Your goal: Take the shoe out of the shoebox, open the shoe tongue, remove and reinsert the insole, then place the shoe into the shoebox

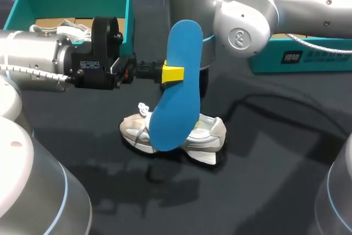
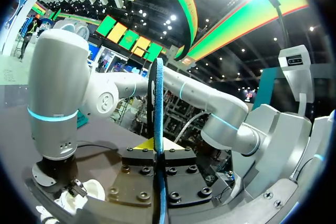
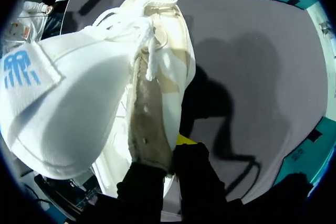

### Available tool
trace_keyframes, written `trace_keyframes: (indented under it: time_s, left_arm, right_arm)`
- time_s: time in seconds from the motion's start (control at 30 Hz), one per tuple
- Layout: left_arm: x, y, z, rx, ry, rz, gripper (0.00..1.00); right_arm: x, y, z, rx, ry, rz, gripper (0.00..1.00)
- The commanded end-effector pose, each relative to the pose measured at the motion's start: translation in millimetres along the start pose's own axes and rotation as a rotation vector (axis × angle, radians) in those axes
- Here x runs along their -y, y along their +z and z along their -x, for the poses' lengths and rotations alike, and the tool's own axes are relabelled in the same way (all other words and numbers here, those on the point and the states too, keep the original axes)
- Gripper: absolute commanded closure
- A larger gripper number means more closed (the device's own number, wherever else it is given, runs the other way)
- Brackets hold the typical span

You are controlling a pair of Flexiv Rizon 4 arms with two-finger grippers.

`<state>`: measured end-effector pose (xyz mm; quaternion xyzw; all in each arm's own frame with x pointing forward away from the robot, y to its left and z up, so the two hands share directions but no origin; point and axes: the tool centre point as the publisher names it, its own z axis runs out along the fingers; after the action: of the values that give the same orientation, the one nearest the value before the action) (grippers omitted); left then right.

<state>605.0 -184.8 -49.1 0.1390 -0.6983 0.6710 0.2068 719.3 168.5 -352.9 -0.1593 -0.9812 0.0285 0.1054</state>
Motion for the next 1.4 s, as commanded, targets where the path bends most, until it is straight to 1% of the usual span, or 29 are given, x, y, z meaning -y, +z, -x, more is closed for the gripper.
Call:
trace_keyframes:
  time_s: [0.03, 0.07, 0.5, 0.57, 0.6, 0.67, 0.73, 0.83, 0.87, 1.2, 1.4]
  left_arm:
    - [-0.9, 1.2, 0.1, 0.001, 0.000, -0.002, 1.00]
    - [-0.9, 1.2, 0.1, 0.001, 0.000, -0.002, 1.00]
    - [-0.9, 1.2, 0.1, 0.001, 0.000, -0.002, 1.00]
    - [-0.9, 1.2, 0.1, 0.001, 0.000, -0.002, 1.00]
    - [-0.9, 1.2, 0.1, 0.001, 0.000, -0.002, 1.00]
    - [-0.9, 1.2, 0.1, 0.001, 0.000, -0.002, 1.00]
    - [-0.9, 1.2, 0.1, 0.001, 0.000, -0.002, 1.00]
    - [-0.9, 1.2, 0.1, 0.001, 0.000, -0.002, 1.00]
    - [-0.9, 1.2, 0.1, 0.001, 0.000, -0.002, 1.00]
    - [-0.9, 1.2, 0.1, 0.001, 0.000, -0.002, 1.00]
    - [-0.9, 1.2, 0.1, 0.001, 0.000, -0.002, 1.00]
  right_arm:
    - [18.8, -13.7, -12.6, 0.020, 0.238, 0.091, 1.00]
    - [20.4, -13.1, -15.5, 0.023, 0.307, 0.090, 1.00]
    - [20.4, -13.1, -15.5, 0.023, 0.307, 0.090, 1.00]
    - [20.6, -10.1, -15.4, 0.006, 0.407, 0.143, 1.00]
    - [20.8, -9.6, -16.0, 0.007, 0.462, 0.153, 1.00]
    - [21.9, -8.8, -18.3, 0.004, 0.534, 0.165, 1.00]
    - [22.8, -9.1, -23.2, 0.013, 0.602, 0.159, 1.00]
    - [24.0, -10.4, -30.5, 0.027, 0.701, 0.173, 1.00]
    - [25.8, -11.3, -32.7, 0.024, 0.742, 0.191, 1.00]
    - [25.8, -11.3, -32.7, 0.024, 0.742, 0.191, 1.00]
    - [22.7, -2.3, -39.4, 0.025, 0.863, 0.181, 1.00]
